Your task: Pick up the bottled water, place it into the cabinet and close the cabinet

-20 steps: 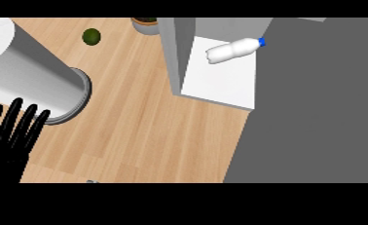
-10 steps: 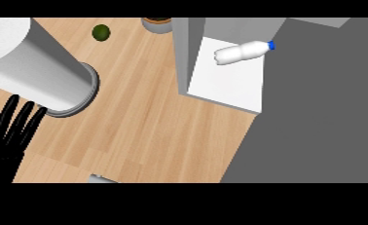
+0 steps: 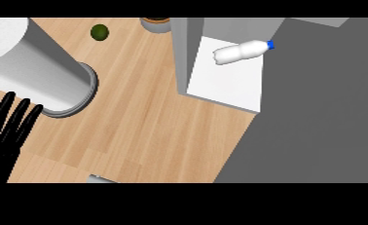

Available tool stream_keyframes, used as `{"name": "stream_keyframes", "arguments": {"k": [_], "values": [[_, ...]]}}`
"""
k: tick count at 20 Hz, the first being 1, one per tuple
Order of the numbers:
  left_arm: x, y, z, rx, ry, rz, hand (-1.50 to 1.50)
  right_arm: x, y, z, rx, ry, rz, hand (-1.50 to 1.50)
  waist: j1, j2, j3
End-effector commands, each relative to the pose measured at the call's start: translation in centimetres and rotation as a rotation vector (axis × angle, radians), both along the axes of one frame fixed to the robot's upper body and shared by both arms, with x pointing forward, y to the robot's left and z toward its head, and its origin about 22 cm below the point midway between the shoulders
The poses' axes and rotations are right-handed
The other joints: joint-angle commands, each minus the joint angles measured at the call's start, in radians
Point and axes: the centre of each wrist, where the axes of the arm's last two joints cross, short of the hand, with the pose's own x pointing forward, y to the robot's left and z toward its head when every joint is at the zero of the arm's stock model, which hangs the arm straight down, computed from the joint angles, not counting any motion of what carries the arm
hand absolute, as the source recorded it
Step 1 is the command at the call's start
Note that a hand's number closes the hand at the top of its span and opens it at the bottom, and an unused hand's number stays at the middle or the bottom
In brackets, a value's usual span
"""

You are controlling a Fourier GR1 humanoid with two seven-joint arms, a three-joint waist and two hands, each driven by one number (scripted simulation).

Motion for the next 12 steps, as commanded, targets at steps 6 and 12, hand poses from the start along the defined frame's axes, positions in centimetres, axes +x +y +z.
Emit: {"name": "stream_keyframes", "arguments": {"k": [6,12], "values": [[0.3,0.8,0.4,0.004,-0.009,0.001,-1.5,0.1,2.6,-1.1,0.06,0.126,0.075,1.5,0.003,0.02,0.002],[0.8,0.7,0.8,0.0,-0.033,-0.019,-1.5,0.4,2.9,-1.9,0.116,0.2,0.164,1.5,0.032,0.041,0.002]]}}
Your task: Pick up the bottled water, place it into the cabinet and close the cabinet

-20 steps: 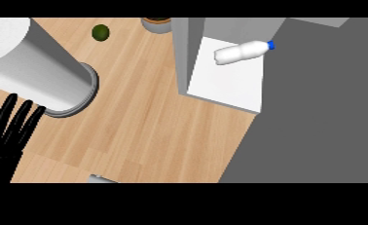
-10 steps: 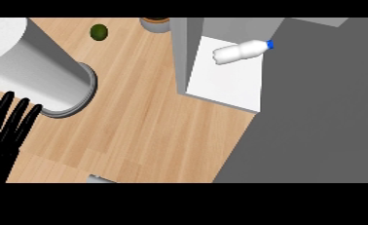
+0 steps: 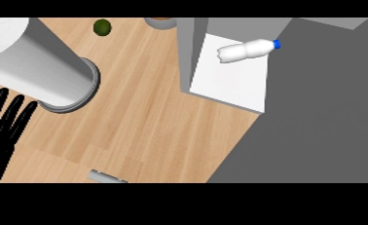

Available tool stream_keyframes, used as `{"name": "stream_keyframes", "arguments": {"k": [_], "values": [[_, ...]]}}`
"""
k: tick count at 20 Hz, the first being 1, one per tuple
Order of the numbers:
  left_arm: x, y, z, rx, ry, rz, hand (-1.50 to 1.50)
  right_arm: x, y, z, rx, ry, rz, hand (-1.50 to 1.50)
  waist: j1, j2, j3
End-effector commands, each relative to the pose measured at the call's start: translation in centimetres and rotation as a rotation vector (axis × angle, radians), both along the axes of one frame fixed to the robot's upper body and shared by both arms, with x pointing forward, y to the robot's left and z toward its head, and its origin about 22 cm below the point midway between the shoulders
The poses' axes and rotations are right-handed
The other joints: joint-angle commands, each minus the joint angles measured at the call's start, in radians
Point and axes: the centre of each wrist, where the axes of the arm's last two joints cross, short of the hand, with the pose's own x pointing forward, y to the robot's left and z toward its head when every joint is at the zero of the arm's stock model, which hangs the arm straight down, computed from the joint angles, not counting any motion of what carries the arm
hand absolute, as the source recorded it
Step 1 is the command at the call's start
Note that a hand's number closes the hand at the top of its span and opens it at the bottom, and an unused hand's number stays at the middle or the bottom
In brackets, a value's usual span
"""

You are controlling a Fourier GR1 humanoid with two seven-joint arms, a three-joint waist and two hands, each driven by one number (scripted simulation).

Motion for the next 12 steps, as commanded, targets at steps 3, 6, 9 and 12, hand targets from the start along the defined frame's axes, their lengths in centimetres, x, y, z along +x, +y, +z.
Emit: {"name": "stream_keyframes", "arguments": {"k": [3,6,9,12], "values": [[0.3,0.5,0.3,0.005,-0.014,0.001,-1.5,0.3,2.4,-1.5,0.092,0.162,0.045,1.5,0.007,0.014,0.007],[0.2,0.6,0.2,0.007,-0.004,0.0,-1.5,1.0,2.0,-1.6,0.087,0.163,-0.006,1.5,0.0,0.013,0.005],[0.5,0.9,0.4,0.01,-0.016,0.007,-1.5,2.6,2.1,-1.0,0.059,0.114,-0.062,1.5,-0.01,0.003,0.006],[0.4,0.6,0.0,-0.006,0.002,-0.002,-1.5,4.2,2.7,-0.4,-0.016,0.063,-0.072,1.5,-0.023,-0.003,0.008]]}}
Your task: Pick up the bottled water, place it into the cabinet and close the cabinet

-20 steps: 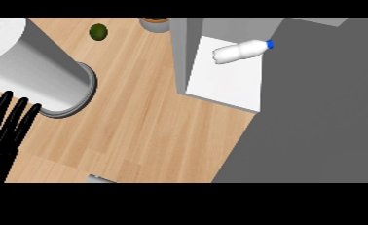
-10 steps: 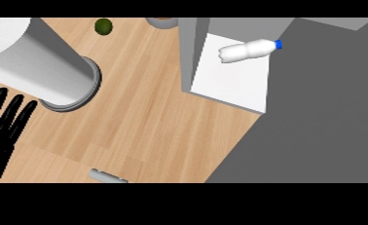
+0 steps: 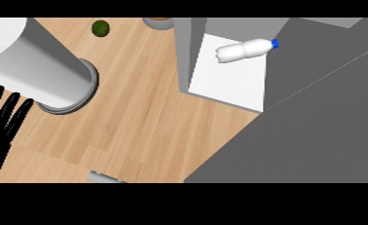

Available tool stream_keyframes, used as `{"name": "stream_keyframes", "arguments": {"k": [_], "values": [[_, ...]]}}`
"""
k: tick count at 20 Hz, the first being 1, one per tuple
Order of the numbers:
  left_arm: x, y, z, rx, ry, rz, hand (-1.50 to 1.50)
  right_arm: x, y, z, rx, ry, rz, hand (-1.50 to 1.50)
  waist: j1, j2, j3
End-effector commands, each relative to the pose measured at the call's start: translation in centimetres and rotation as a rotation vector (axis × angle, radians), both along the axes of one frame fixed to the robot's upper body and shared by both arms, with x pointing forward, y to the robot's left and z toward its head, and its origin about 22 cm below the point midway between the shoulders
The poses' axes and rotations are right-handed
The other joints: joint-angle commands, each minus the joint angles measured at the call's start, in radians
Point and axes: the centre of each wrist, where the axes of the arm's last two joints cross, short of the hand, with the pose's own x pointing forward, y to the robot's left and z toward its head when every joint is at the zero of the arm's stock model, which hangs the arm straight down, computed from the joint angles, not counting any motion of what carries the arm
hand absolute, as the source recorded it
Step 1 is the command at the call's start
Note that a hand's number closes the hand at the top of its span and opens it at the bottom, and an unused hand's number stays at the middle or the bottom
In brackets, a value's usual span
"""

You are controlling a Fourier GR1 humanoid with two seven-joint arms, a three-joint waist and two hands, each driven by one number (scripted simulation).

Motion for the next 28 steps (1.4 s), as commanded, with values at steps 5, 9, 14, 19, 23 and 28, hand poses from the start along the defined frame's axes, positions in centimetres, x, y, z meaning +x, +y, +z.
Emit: {"name": "stream_keyframes", "arguments": {"k": [5,9,14,19,23,28], "values": [[0.1,0.4,-0.3,-0.002,0.016,0.014,-1.5,5.1,2.4,0.5,-0.17,-0.031,-0.129,1.5,-0.017,-0.006,0.008],[-0.1,0.8,-0.5,-0.007,0.033,0.026,-1.5,8.0,3.9,0.9,-0.215,-0.002,-0.186,1.5,-0.018,-0.012,0.011],[-0.4,1.3,-1.0,-0.002,0.042,0.034,-1.5,11.2,6.8,1.5,-0.253,0.057,-0.226,1.5,-0.022,-0.017,0.014],[-0.2,2.2,-0.7,-0.008,0.033,0.045,-1.5,15.6,9.9,3.3,-0.265,0.083,-0.326,1.5,-0.041,-0.014,0.021],[-0.3,2.1,-1.2,-0.014,0.037,0.047,-1.5,18.4,11.2,5.4,-0.215,0.058,-0.5,1.5,-0.063,-0.022,0.024],[-0.5,2.4,-1.2,-0.018,0.025,0.044,-1.5,21.9,11.7,6.1,-0.152,0.105,-0.667,1.5,-0.065,-0.015,0.026]]}}
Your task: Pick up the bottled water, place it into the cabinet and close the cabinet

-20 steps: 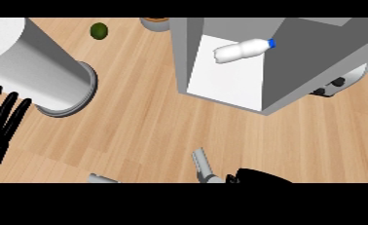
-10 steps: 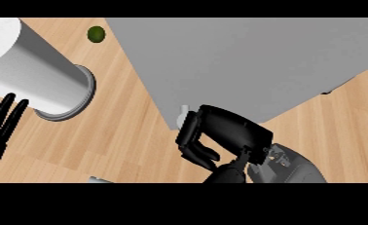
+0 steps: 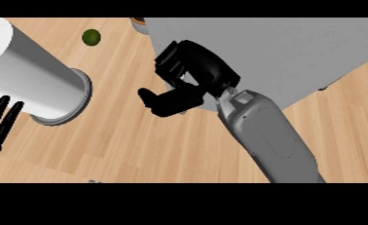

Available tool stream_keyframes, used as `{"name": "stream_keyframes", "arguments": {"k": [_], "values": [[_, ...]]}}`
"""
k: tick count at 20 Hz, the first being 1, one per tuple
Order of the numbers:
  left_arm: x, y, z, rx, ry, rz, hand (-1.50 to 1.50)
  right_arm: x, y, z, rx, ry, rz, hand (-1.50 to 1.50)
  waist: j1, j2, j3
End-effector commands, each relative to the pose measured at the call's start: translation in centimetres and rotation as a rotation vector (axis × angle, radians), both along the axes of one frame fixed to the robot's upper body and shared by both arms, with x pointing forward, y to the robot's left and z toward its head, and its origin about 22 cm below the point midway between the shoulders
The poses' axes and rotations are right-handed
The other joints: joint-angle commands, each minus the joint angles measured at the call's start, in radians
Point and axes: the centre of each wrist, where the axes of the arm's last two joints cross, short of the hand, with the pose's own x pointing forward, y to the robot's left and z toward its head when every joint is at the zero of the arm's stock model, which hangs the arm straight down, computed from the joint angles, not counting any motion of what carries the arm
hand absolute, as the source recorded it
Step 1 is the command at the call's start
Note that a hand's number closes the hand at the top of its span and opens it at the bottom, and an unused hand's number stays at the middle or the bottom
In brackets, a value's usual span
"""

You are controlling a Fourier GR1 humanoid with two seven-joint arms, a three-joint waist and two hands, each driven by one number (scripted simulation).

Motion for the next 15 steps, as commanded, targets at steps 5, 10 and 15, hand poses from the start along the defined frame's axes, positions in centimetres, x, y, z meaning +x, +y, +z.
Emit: {"name": "stream_keyframes", "arguments": {"k": [5,10,15], "values": [[0.0,0.3,-0.1,-0.029,-0.009,0.015,-1.5,4.1,1.6,2.5,0.103,-0.047,-0.213,1.5,-0.017,0.007,0.0],[-0.5,0.9,-0.2,-0.024,-0.01,0.034,-1.5,5.0,1.3,1.8,0.217,0.032,-0.293,-1.5,-0.036,0.006,0.001],[-0.7,1.5,-0.4,-0.023,-0.012,0.054,-1.5,5.4,3.2,2.0,0.233,0.031,-0.288,-1.5,-0.049,0.007,0.0]]}}
